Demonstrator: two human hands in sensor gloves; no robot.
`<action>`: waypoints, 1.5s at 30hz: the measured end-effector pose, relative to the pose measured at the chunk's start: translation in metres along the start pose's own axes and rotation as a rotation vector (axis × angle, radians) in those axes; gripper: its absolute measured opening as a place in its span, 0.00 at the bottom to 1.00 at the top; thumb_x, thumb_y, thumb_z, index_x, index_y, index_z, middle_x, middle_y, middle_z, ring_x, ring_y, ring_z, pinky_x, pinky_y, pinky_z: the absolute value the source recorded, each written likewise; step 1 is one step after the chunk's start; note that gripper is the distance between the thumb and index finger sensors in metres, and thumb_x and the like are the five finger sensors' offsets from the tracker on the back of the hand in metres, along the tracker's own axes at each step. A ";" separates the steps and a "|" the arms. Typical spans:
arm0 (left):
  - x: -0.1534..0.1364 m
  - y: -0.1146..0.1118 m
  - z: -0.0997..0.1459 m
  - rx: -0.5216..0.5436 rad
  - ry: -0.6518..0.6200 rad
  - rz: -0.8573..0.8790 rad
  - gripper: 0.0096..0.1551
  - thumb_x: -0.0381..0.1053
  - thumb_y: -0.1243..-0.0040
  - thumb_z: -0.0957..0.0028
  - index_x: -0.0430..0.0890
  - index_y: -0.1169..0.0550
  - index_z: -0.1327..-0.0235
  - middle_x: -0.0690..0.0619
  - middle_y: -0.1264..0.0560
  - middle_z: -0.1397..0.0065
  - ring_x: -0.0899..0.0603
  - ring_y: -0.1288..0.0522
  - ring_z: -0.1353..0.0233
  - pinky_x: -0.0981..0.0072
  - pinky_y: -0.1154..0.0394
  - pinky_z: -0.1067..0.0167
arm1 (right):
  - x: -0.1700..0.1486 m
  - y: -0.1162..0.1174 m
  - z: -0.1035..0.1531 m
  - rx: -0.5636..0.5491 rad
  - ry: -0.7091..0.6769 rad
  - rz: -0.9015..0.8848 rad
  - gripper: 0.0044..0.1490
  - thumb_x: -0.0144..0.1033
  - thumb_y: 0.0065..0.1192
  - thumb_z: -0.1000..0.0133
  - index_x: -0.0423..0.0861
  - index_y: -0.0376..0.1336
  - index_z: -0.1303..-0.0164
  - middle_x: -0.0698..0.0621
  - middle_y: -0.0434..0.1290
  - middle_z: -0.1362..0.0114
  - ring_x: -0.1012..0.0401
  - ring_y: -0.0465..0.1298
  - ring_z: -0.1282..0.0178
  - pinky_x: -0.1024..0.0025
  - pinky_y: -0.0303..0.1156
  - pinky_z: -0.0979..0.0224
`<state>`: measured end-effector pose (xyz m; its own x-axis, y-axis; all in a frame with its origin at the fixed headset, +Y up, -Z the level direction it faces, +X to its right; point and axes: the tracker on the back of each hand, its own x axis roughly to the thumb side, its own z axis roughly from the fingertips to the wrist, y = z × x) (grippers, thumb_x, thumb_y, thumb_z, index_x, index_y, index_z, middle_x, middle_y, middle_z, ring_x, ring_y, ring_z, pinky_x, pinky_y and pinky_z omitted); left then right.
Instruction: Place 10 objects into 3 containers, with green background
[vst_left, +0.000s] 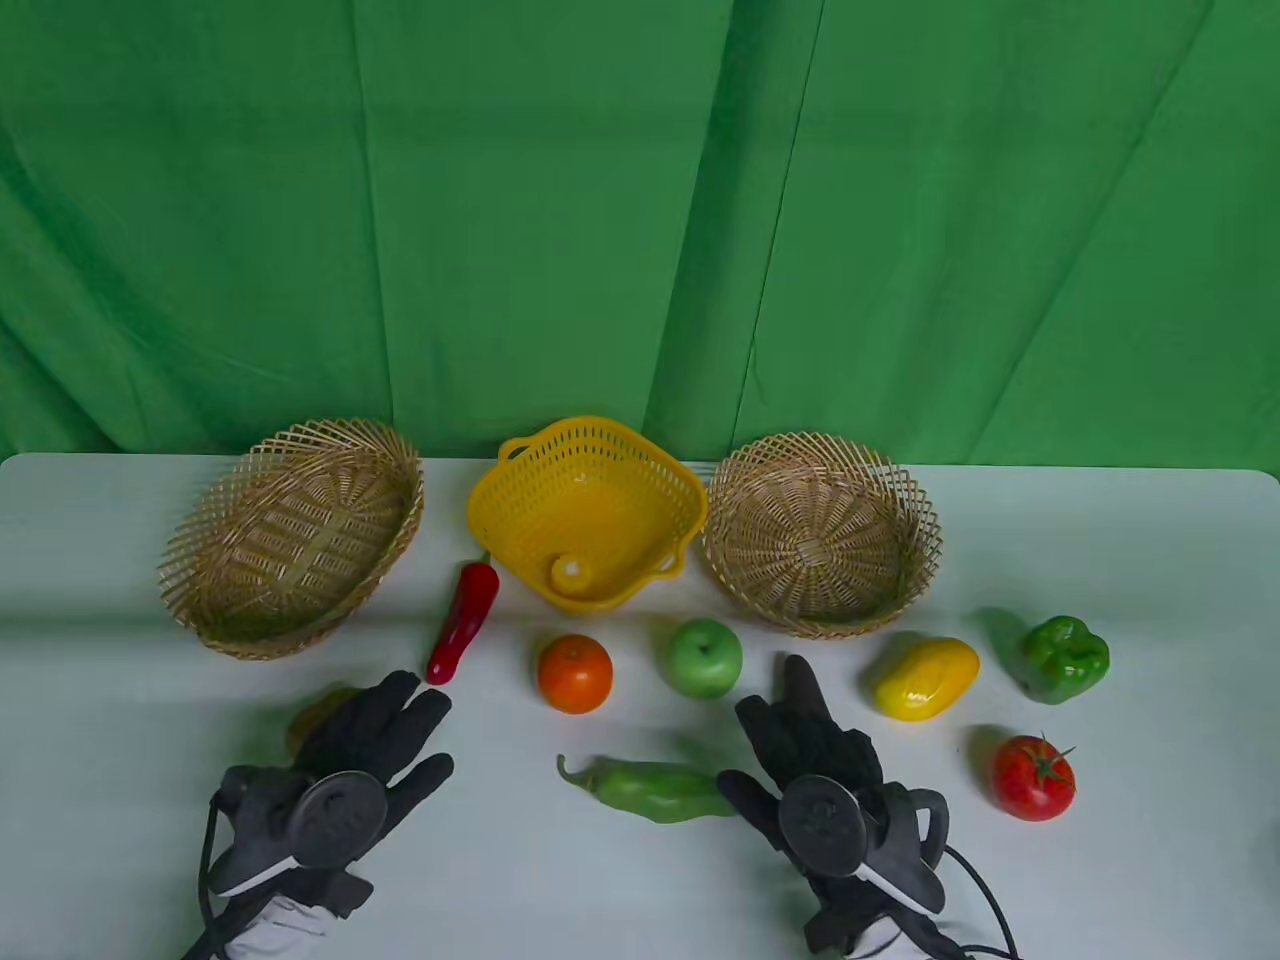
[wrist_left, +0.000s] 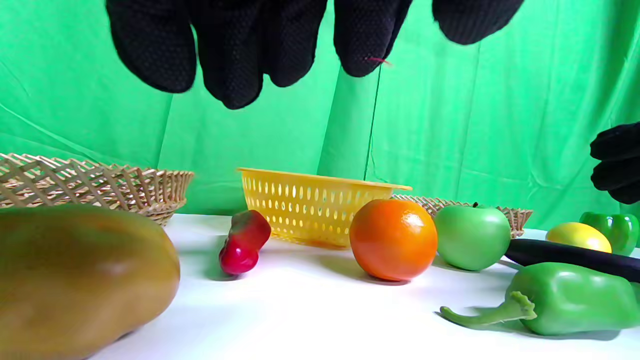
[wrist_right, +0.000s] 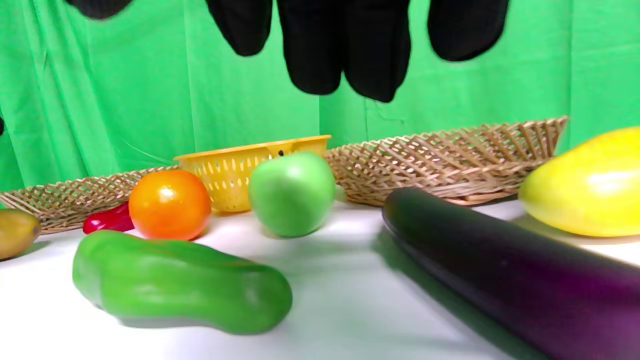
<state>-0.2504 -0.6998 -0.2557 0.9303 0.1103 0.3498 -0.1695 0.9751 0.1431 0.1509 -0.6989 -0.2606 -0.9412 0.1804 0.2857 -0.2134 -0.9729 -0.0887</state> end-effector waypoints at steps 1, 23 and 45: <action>0.001 0.000 0.000 -0.001 -0.003 -0.002 0.38 0.70 0.56 0.39 0.57 0.34 0.17 0.43 0.34 0.15 0.34 0.27 0.21 0.37 0.29 0.33 | 0.000 0.000 0.000 0.000 -0.001 -0.001 0.47 0.68 0.43 0.40 0.54 0.50 0.13 0.42 0.63 0.14 0.39 0.65 0.19 0.31 0.57 0.21; -0.039 -0.003 0.007 0.054 0.167 -0.108 0.39 0.70 0.56 0.40 0.58 0.37 0.16 0.42 0.37 0.13 0.33 0.32 0.18 0.34 0.32 0.31 | 0.002 -0.003 0.001 -0.009 -0.011 -0.005 0.47 0.68 0.43 0.40 0.54 0.50 0.13 0.42 0.63 0.14 0.39 0.65 0.19 0.30 0.57 0.21; -0.074 -0.060 0.003 -0.266 0.319 -0.153 0.45 0.73 0.56 0.41 0.62 0.53 0.13 0.38 0.52 0.09 0.25 0.47 0.13 0.24 0.40 0.30 | 0.001 -0.004 0.001 -0.007 -0.014 -0.012 0.47 0.68 0.43 0.40 0.54 0.50 0.13 0.42 0.63 0.14 0.38 0.65 0.19 0.30 0.56 0.20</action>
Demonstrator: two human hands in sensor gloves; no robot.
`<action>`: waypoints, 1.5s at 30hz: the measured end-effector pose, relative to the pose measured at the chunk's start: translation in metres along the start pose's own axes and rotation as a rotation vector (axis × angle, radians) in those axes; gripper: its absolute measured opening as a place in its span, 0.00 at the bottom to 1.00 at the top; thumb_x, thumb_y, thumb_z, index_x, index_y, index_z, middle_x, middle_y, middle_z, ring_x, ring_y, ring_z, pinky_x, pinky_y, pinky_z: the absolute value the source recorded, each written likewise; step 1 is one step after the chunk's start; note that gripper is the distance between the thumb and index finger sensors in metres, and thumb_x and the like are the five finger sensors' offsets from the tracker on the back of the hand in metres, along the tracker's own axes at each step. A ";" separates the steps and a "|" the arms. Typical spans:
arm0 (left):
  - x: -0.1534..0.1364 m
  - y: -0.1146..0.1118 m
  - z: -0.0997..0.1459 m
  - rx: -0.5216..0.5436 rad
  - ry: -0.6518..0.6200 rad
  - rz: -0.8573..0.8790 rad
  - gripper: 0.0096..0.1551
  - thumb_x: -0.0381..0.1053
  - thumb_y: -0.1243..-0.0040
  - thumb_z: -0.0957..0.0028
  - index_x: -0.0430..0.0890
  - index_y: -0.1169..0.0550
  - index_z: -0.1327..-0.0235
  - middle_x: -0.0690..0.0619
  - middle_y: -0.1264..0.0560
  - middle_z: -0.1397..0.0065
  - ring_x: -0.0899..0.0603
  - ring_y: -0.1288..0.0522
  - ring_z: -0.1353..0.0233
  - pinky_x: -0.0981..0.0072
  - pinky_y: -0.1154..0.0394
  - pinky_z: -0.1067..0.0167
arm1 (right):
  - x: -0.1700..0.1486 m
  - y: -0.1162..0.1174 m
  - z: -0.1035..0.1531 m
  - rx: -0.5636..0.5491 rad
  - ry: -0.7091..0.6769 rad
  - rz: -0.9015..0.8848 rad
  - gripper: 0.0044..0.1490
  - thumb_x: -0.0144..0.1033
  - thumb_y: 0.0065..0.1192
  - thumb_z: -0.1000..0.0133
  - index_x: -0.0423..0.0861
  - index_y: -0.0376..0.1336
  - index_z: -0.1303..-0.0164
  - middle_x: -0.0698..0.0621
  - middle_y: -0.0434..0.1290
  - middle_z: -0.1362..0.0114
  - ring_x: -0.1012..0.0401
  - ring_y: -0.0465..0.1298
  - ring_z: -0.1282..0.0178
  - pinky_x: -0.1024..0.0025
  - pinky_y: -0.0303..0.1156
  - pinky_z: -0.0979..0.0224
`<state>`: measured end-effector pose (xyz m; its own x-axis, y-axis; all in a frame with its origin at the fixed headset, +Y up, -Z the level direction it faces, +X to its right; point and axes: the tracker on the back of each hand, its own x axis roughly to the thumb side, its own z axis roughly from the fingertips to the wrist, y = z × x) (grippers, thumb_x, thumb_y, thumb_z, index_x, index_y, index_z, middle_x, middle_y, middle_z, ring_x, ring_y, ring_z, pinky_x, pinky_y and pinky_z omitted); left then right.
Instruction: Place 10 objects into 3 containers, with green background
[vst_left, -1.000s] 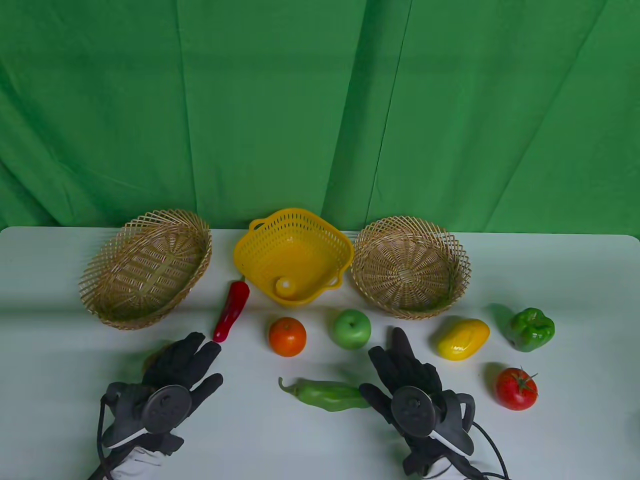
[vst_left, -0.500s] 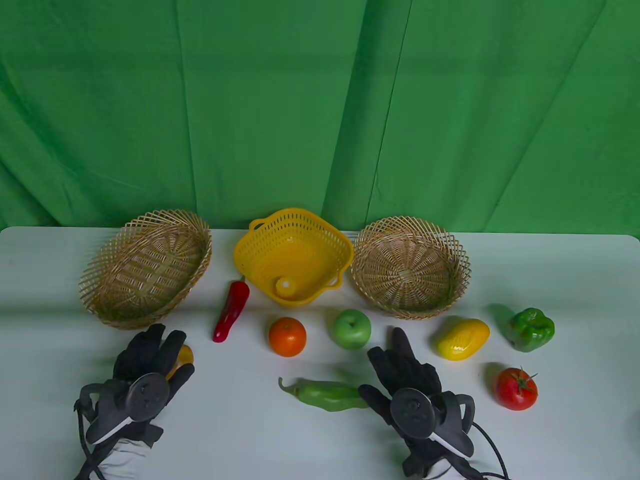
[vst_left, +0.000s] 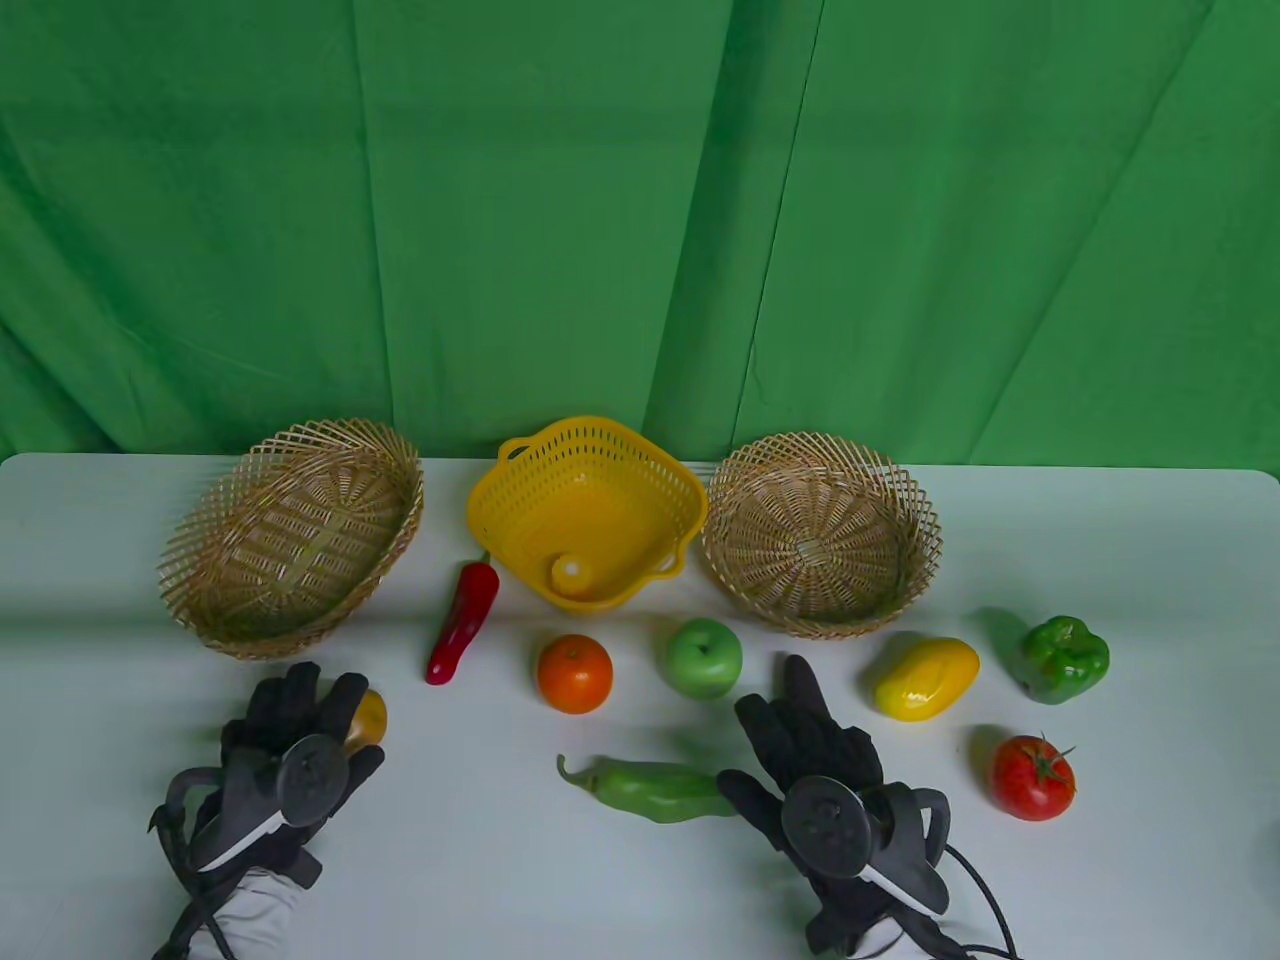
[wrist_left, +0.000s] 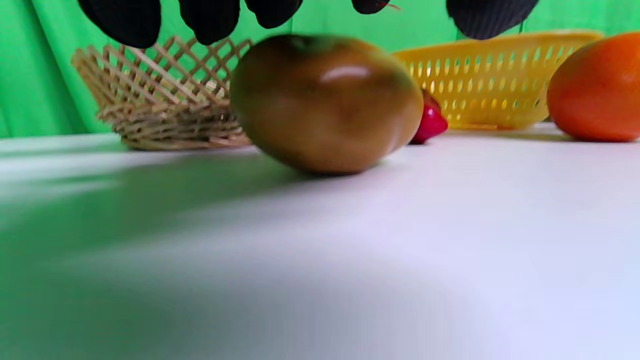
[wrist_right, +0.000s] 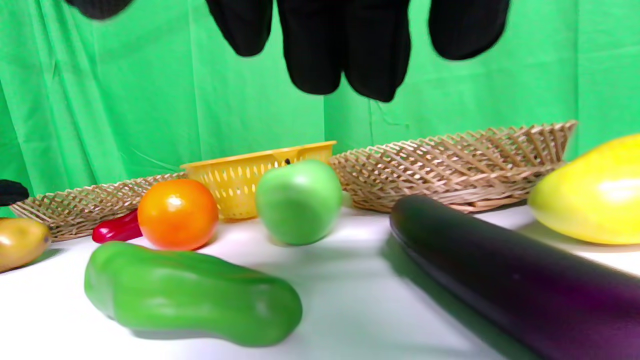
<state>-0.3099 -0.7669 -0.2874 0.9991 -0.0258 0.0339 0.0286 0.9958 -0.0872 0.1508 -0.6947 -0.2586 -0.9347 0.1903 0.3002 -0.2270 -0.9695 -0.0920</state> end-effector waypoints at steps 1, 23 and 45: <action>0.000 -0.003 -0.001 -0.037 0.007 0.000 0.45 0.73 0.56 0.41 0.62 0.53 0.13 0.38 0.52 0.09 0.25 0.47 0.13 0.24 0.40 0.30 | 0.000 0.000 0.000 0.002 -0.001 0.001 0.47 0.68 0.43 0.40 0.54 0.50 0.13 0.42 0.63 0.14 0.39 0.65 0.19 0.30 0.56 0.20; 0.002 -0.013 -0.027 -0.100 0.043 -0.036 0.50 0.68 0.44 0.46 0.61 0.55 0.18 0.37 0.45 0.16 0.31 0.31 0.24 0.45 0.27 0.34 | 0.001 0.000 0.000 0.017 0.010 0.016 0.47 0.68 0.43 0.40 0.54 0.50 0.13 0.42 0.63 0.14 0.39 0.66 0.19 0.30 0.57 0.21; -0.013 0.054 -0.013 0.062 0.051 0.105 0.50 0.70 0.44 0.46 0.61 0.52 0.17 0.37 0.42 0.16 0.32 0.30 0.25 0.46 0.25 0.34 | 0.001 -0.005 0.000 0.007 0.009 0.011 0.47 0.68 0.43 0.40 0.54 0.50 0.13 0.42 0.63 0.14 0.39 0.66 0.19 0.30 0.57 0.21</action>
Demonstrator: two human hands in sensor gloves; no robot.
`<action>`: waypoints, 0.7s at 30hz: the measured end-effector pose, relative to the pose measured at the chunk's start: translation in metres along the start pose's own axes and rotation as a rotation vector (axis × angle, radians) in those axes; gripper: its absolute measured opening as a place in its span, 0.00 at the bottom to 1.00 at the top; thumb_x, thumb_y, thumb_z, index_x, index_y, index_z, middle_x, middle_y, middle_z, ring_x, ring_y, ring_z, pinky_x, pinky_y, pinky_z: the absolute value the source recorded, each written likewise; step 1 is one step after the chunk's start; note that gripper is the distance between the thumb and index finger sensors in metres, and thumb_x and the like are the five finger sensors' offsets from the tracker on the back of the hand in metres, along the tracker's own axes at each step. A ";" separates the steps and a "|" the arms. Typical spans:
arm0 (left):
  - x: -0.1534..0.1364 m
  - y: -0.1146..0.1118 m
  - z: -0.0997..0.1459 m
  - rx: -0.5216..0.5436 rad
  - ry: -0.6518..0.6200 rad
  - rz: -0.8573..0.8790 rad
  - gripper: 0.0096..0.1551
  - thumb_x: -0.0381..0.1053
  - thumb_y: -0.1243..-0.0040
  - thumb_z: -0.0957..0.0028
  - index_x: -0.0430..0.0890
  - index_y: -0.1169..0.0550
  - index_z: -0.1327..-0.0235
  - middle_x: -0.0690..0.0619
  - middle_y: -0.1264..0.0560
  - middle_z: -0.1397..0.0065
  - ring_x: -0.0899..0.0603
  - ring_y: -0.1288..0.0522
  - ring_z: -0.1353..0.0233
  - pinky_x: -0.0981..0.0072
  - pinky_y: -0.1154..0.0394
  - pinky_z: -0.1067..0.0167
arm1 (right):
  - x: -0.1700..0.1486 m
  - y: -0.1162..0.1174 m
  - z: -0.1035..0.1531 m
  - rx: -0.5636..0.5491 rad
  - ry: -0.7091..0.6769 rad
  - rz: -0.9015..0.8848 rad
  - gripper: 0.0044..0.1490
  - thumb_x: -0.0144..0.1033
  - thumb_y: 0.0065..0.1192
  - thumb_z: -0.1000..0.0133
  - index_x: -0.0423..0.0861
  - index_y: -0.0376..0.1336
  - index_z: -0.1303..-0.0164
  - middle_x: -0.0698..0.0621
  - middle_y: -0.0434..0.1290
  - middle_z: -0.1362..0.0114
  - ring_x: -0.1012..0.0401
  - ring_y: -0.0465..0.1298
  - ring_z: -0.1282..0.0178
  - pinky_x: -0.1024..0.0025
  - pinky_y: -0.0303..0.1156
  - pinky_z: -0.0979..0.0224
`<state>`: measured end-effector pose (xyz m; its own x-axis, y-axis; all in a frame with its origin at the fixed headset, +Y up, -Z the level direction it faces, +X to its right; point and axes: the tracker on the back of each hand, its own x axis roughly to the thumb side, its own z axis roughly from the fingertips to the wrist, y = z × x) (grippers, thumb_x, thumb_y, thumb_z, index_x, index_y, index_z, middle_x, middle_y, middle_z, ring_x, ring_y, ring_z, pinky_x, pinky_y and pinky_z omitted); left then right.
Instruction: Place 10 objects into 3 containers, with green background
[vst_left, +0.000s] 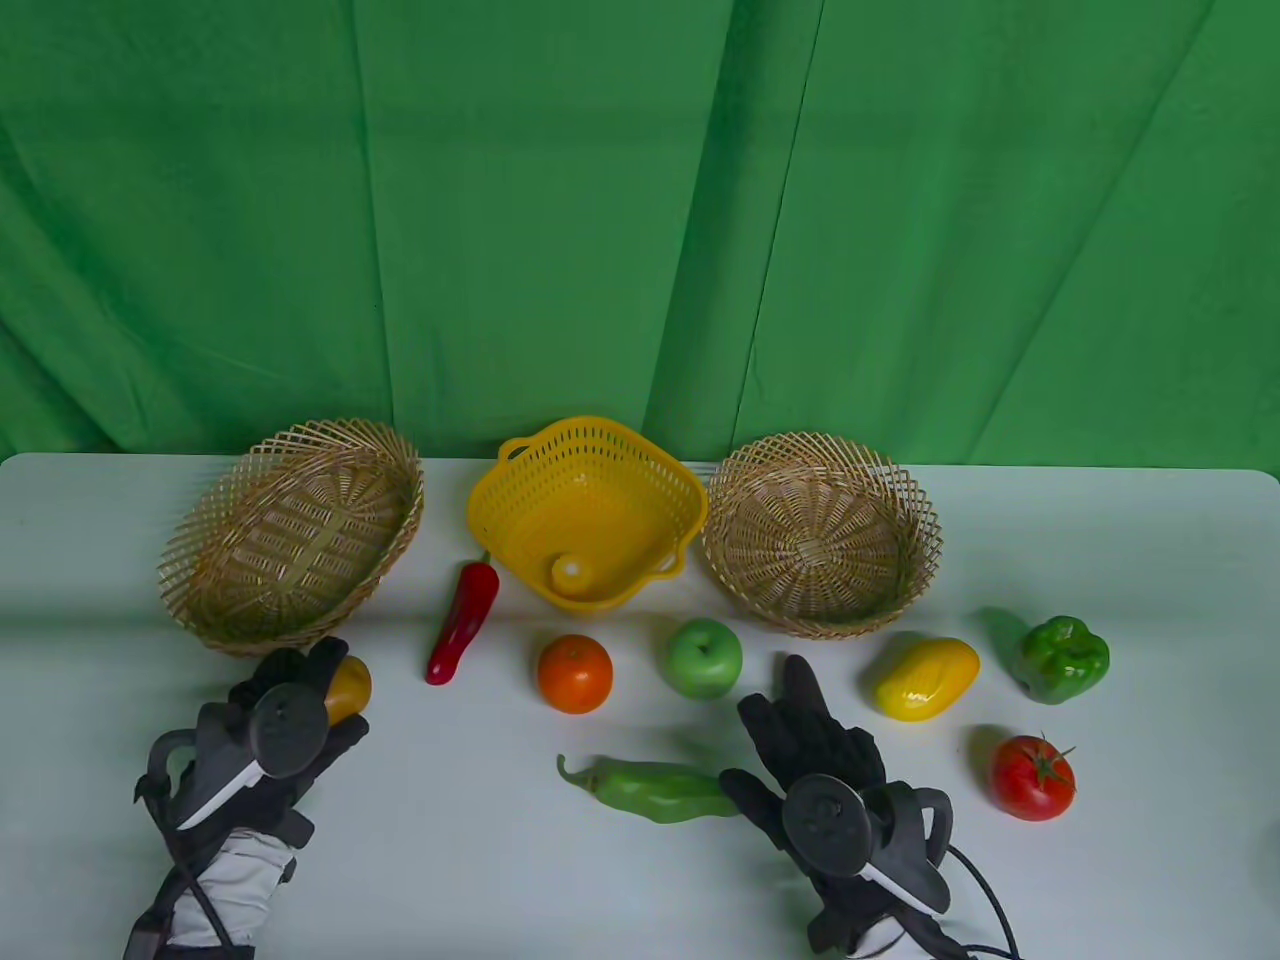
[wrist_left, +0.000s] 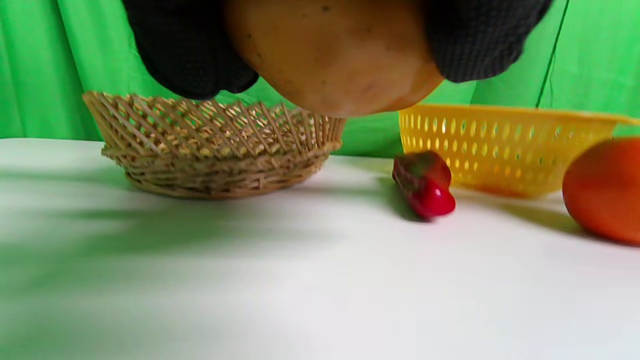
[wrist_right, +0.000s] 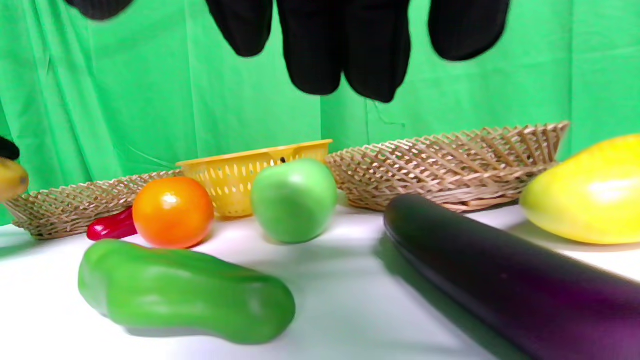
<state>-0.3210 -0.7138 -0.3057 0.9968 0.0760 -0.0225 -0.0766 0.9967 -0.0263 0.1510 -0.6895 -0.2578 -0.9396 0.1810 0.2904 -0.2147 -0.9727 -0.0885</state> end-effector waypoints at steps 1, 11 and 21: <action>-0.001 0.005 -0.002 0.016 0.005 -0.002 0.50 0.70 0.44 0.46 0.61 0.52 0.17 0.37 0.42 0.16 0.32 0.30 0.25 0.46 0.25 0.34 | 0.000 0.000 0.000 0.001 -0.001 0.002 0.47 0.68 0.43 0.40 0.54 0.50 0.13 0.42 0.63 0.14 0.39 0.66 0.19 0.30 0.57 0.21; -0.012 0.032 -0.037 0.102 0.071 0.034 0.50 0.70 0.44 0.47 0.62 0.53 0.17 0.38 0.42 0.16 0.33 0.30 0.25 0.47 0.25 0.34 | 0.000 -0.004 0.001 -0.015 0.004 0.004 0.47 0.68 0.43 0.40 0.54 0.50 0.13 0.42 0.63 0.14 0.38 0.65 0.19 0.30 0.57 0.21; -0.024 0.030 -0.089 0.023 0.246 -0.023 0.50 0.71 0.44 0.48 0.64 0.52 0.17 0.41 0.41 0.15 0.36 0.29 0.24 0.46 0.26 0.33 | -0.006 -0.007 0.002 -0.029 0.031 0.004 0.47 0.68 0.43 0.40 0.54 0.50 0.13 0.41 0.63 0.14 0.38 0.65 0.19 0.30 0.56 0.20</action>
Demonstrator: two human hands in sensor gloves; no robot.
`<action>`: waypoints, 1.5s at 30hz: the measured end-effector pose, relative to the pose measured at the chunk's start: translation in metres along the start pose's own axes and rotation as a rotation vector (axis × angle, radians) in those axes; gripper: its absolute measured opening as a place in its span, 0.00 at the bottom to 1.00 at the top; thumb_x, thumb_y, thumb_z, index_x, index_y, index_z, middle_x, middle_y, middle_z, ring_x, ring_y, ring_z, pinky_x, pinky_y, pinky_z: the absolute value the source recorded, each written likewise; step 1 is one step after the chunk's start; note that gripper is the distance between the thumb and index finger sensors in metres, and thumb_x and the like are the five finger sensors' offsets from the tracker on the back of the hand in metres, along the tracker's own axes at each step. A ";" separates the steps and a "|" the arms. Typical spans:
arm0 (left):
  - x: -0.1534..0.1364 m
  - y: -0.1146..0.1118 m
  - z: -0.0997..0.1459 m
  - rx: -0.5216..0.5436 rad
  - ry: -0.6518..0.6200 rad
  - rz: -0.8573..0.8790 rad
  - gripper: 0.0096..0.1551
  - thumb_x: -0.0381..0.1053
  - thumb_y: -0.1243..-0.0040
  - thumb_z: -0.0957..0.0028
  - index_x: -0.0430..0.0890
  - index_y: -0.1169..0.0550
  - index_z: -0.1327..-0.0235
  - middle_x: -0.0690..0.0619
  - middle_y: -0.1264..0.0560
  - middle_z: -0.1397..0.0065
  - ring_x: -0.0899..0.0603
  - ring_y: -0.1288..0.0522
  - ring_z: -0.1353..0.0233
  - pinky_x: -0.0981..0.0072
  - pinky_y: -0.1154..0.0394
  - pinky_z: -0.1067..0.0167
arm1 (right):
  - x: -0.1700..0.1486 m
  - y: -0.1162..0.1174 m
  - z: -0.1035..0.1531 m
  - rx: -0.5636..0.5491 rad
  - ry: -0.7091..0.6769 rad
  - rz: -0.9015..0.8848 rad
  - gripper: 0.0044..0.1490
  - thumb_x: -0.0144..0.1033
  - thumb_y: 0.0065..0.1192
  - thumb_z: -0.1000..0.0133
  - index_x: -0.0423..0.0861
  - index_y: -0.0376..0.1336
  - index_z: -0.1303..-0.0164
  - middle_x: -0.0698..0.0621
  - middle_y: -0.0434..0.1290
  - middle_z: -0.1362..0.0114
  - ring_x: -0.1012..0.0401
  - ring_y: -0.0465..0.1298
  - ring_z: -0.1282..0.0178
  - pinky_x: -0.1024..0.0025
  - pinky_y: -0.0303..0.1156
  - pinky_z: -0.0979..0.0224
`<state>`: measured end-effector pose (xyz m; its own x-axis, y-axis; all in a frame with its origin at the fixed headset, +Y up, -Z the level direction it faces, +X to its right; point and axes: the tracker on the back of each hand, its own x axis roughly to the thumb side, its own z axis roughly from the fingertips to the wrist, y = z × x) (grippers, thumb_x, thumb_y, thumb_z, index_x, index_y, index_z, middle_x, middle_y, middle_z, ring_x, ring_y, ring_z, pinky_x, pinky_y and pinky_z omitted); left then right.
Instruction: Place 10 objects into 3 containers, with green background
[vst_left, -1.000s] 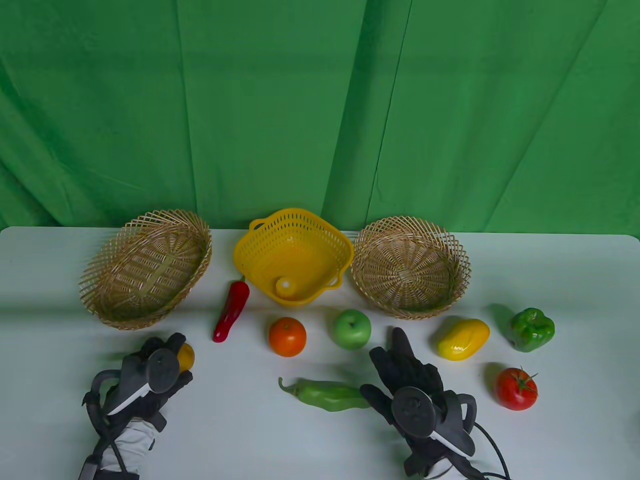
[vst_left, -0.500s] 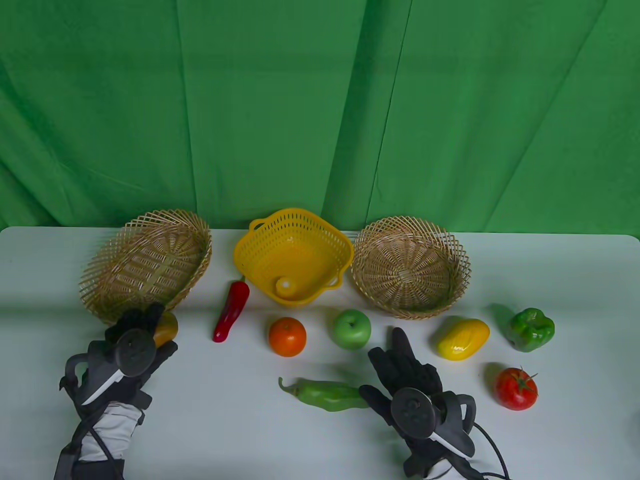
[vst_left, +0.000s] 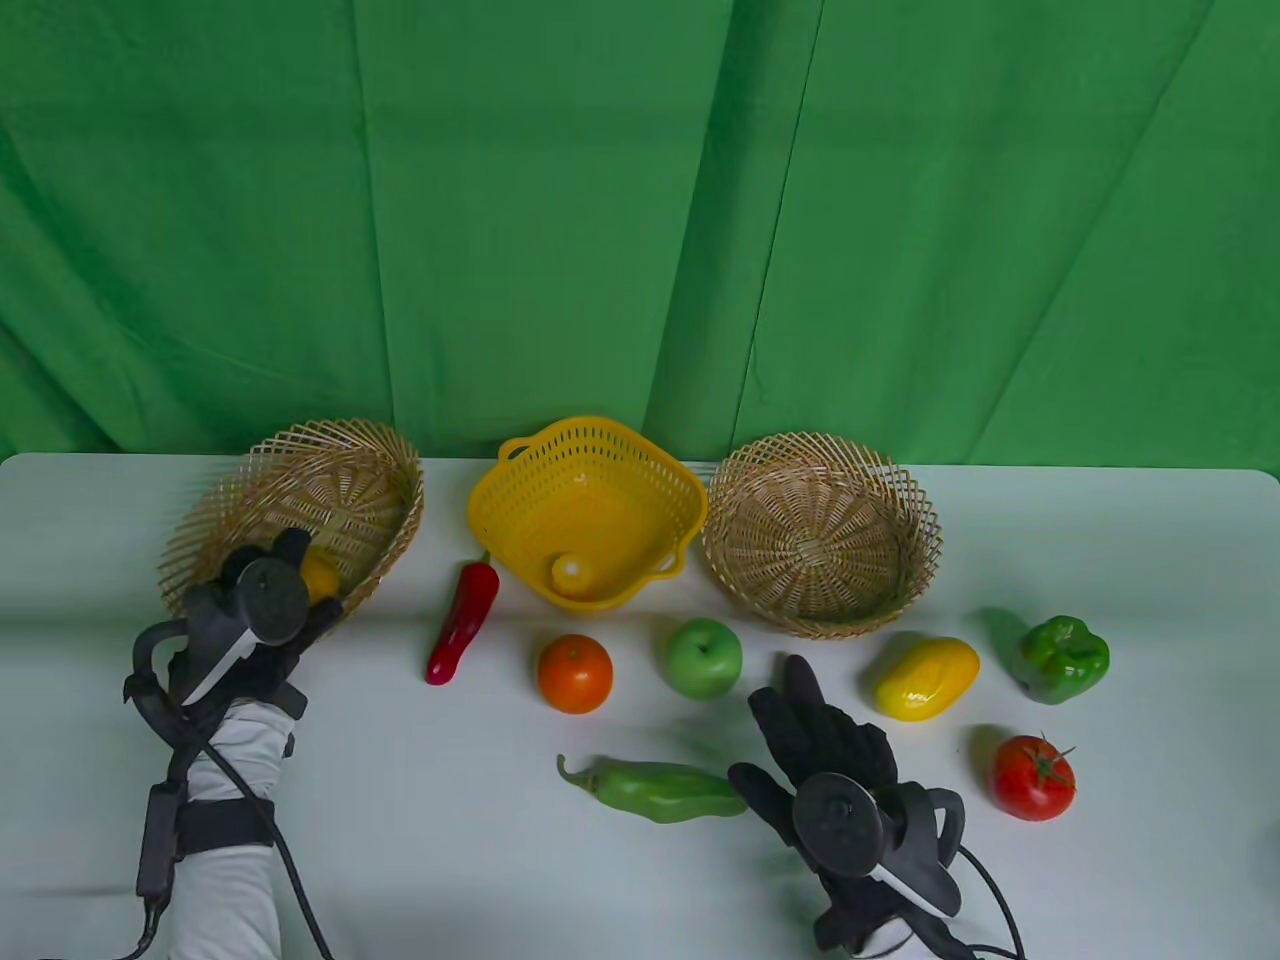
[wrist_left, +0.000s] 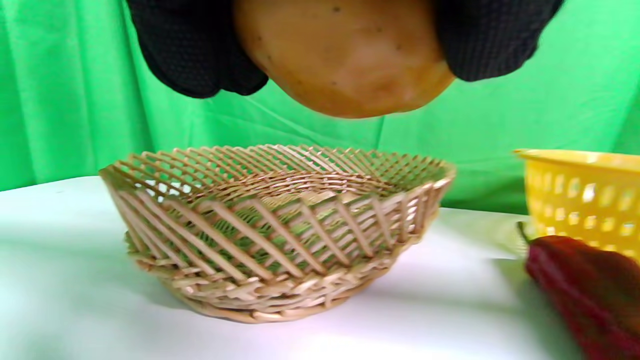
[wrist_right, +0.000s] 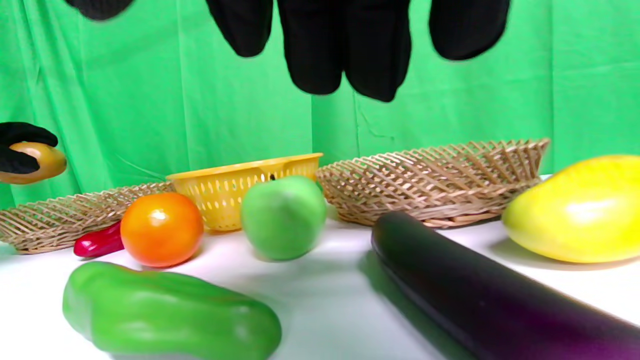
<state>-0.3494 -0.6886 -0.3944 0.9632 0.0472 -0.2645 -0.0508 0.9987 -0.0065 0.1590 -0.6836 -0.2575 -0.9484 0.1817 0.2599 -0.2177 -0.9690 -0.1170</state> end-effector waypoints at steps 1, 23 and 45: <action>-0.001 -0.001 -0.002 -0.009 0.009 -0.001 0.50 0.72 0.44 0.48 0.65 0.52 0.17 0.41 0.41 0.15 0.36 0.29 0.24 0.46 0.26 0.33 | -0.001 0.000 0.000 0.001 0.002 0.001 0.47 0.68 0.43 0.40 0.54 0.50 0.13 0.42 0.63 0.14 0.38 0.65 0.19 0.30 0.56 0.20; 0.014 -0.002 -0.013 0.000 0.056 -0.076 0.44 0.71 0.53 0.42 0.62 0.48 0.14 0.43 0.40 0.13 0.34 0.31 0.18 0.39 0.29 0.32 | -0.006 -0.001 -0.001 0.007 0.025 -0.003 0.47 0.68 0.43 0.40 0.54 0.50 0.13 0.41 0.63 0.14 0.38 0.65 0.19 0.30 0.56 0.20; 0.101 -0.019 0.014 0.030 -0.322 0.074 0.41 0.69 0.54 0.40 0.57 0.42 0.14 0.41 0.37 0.14 0.33 0.30 0.21 0.39 0.28 0.34 | -0.004 0.004 -0.002 0.011 0.008 -0.007 0.47 0.68 0.43 0.40 0.54 0.50 0.13 0.42 0.63 0.14 0.38 0.65 0.19 0.30 0.56 0.20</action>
<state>-0.2475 -0.7024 -0.4078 0.9914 0.1186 0.0556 -0.1204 0.9923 0.0305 0.1617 -0.6879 -0.2614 -0.9485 0.1900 0.2534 -0.2222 -0.9693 -0.1050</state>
